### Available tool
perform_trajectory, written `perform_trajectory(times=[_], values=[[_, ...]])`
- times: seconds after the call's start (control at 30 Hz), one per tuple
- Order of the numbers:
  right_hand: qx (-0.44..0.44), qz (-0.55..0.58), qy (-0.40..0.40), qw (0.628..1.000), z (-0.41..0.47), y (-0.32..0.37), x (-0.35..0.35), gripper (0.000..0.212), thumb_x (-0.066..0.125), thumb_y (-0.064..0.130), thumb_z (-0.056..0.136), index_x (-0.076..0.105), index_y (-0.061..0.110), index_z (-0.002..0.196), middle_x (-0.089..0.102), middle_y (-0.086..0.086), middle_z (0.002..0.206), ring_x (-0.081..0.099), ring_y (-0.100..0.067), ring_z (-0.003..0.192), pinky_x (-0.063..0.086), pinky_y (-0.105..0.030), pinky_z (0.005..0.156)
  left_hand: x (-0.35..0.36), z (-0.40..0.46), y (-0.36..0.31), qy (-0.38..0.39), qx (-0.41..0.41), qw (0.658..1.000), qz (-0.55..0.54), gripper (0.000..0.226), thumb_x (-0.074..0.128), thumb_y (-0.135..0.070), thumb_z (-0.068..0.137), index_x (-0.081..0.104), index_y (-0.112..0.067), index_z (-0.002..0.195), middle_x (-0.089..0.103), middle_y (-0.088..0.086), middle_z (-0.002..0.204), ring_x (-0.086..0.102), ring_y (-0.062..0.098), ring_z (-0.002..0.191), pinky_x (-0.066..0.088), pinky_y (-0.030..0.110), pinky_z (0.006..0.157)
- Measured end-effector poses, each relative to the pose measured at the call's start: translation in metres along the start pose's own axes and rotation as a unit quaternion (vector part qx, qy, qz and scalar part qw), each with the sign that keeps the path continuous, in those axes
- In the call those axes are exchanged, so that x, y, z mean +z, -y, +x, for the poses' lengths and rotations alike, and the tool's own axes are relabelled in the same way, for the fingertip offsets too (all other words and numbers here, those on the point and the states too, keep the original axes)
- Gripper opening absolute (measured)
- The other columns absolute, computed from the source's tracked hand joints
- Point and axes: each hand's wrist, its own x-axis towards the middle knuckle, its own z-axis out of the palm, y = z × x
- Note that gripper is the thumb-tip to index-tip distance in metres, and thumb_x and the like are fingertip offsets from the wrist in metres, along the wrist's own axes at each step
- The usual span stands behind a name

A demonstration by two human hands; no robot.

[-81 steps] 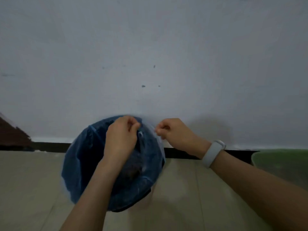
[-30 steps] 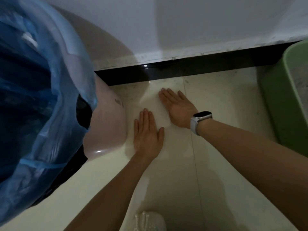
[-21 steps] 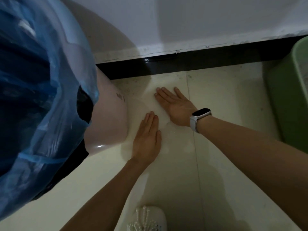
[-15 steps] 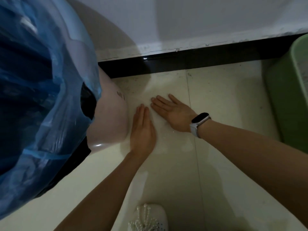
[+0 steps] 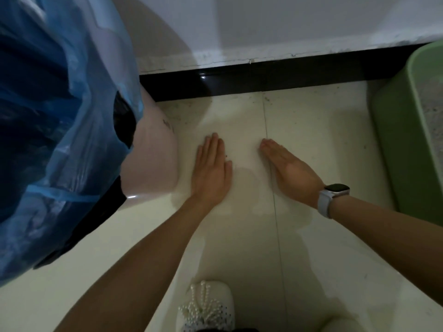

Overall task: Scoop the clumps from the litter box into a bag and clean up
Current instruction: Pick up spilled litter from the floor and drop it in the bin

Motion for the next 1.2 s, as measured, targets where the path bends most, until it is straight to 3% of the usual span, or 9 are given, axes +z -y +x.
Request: perform_trajectory(times=[0.07, 0.23, 0.33, 0.43, 0.63, 0.87, 1.0, 1.07, 1.2], values=[[0.008, 0.006, -0.010, 1.000, -0.005, 0.005, -0.001, 0.054, 0.035, -0.010, 0.075, 0.042, -0.012, 0.129, 0.044, -0.030, 0.133, 0.043, -0.046, 0.122, 0.018, -0.053, 0.101, 0.007, -0.020, -0.006, 0.006, 0.032, 0.999, -0.008, 0.065, 0.011, -0.036, 0.092, 0.019, 0.002, 0.144, 0.012, 0.017, 0.154, 0.003, 0.024, 0.143, -0.010, 0.027, 0.114], [0.035, 0.033, -0.003, 0.999, -0.009, 0.015, -0.009, 0.050, 0.038, -0.013, 0.083, 0.039, -0.006, 0.132, 0.039, -0.024, 0.139, 0.037, -0.038, 0.131, 0.018, -0.033, 0.107, 0.008, -0.044, -0.004, 0.021, 0.056, 0.996, -0.062, 0.056, 0.021, -0.028, 0.094, 0.033, 0.003, 0.139, 0.030, 0.017, 0.148, 0.021, 0.024, 0.140, 0.002, 0.025, 0.116], [0.040, 0.041, 0.038, 0.998, -0.007, 0.023, -0.008, 0.052, 0.040, -0.010, 0.087, 0.036, 0.001, 0.137, 0.033, -0.017, 0.146, 0.031, -0.028, 0.136, 0.015, -0.021, 0.108, 0.005, -0.055, 0.007, -0.028, 0.013, 0.998, -0.054, 0.052, 0.029, -0.021, 0.091, 0.042, 0.006, 0.133, 0.041, 0.021, 0.141, 0.034, 0.033, 0.134, 0.010, 0.031, 0.115], [0.043, 0.044, 0.035, 0.997, -0.001, 0.035, -0.002, 0.050, 0.042, -0.010, 0.085, 0.043, 0.002, 0.133, 0.039, -0.019, 0.142, 0.036, -0.030, 0.134, 0.026, -0.030, 0.109, 0.000, -0.063, 0.016, -0.066, -0.042, 0.995, -0.062, 0.051, 0.030, -0.017, 0.089, 0.044, 0.010, 0.130, 0.043, 0.026, 0.138, 0.037, 0.040, 0.131, 0.024, 0.044, 0.112], [-0.003, -0.046, 0.139, 0.989, 0.013, 0.070, 0.016, 0.070, 0.033, -0.007, 0.085, -0.001, 0.003, 0.145, -0.005, -0.014, 0.154, -0.005, -0.023, 0.143, -0.009, -0.027, 0.113, 0.000, -0.075, 0.024, -0.058, -0.064, 0.994, -0.064, 0.051, 0.031, -0.013, 0.086, 0.045, 0.015, 0.126, 0.046, 0.030, 0.133, 0.042, 0.044, 0.126, 0.028, 0.049, 0.107], [-0.111, -0.122, 0.186, 0.969, -0.001, 0.092, 0.031, 0.069, 0.026, -0.007, 0.088, -0.012, 0.004, 0.144, -0.015, -0.013, 0.154, -0.013, -0.023, 0.142, -0.017, -0.028, 0.109, 0.001, -0.084, 0.031, -0.049, -0.064, 0.994, -0.075, 0.053, 0.029, -0.014, 0.087, 0.041, 0.014, 0.129, 0.043, 0.030, 0.136, 0.040, 0.043, 0.128, 0.025, 0.047, 0.108], [-0.099, -0.067, 0.157, 0.980, -0.013, 0.086, 0.027, 0.073, 0.029, -0.013, 0.083, -0.004, 0.004, 0.145, -0.007, -0.012, 0.154, -0.006, -0.022, 0.143, -0.015, -0.024, 0.109, 0.003, -0.082, 0.027, -0.039, -0.046, 0.997, -0.049, 0.055, 0.026, -0.016, 0.087, 0.037, 0.014, 0.132, 0.039, 0.030, 0.139, 0.036, 0.042, 0.131, 0.018, 0.045, 0.109], [-0.064, -0.024, 0.118, 0.991, -0.020, 0.075, 0.020, 0.074, 0.032, -0.017, 0.078, 0.006, 0.002, 0.144, 0.003, -0.014, 0.154, 0.003, -0.025, 0.143, -0.010, -0.023, 0.110, 0.005, -0.080, 0.020, -0.016, -0.037, 0.999, -0.030, 0.062, 0.019, -0.024, 0.088, 0.026, 0.011, 0.139, 0.027, 0.028, 0.146, 0.023, 0.039, 0.138, 0.008, 0.040, 0.113], [-0.012, -0.029, 0.051, 0.998, -0.024, 0.050, 0.017, 0.067, 0.026, -0.012, 0.069, 0.033, -0.009, 0.135, 0.035, -0.027, 0.141, 0.034, -0.042, 0.131, 0.010, -0.043, 0.108, 0.011, -0.076, 0.000, 0.051, -0.027, 0.998, 0.020, 0.077, -0.002, -0.041, 0.082, -0.001, 0.003, 0.145, -0.004, 0.020, 0.154, -0.011, 0.027, 0.143, -0.016, 0.031, 0.112]])
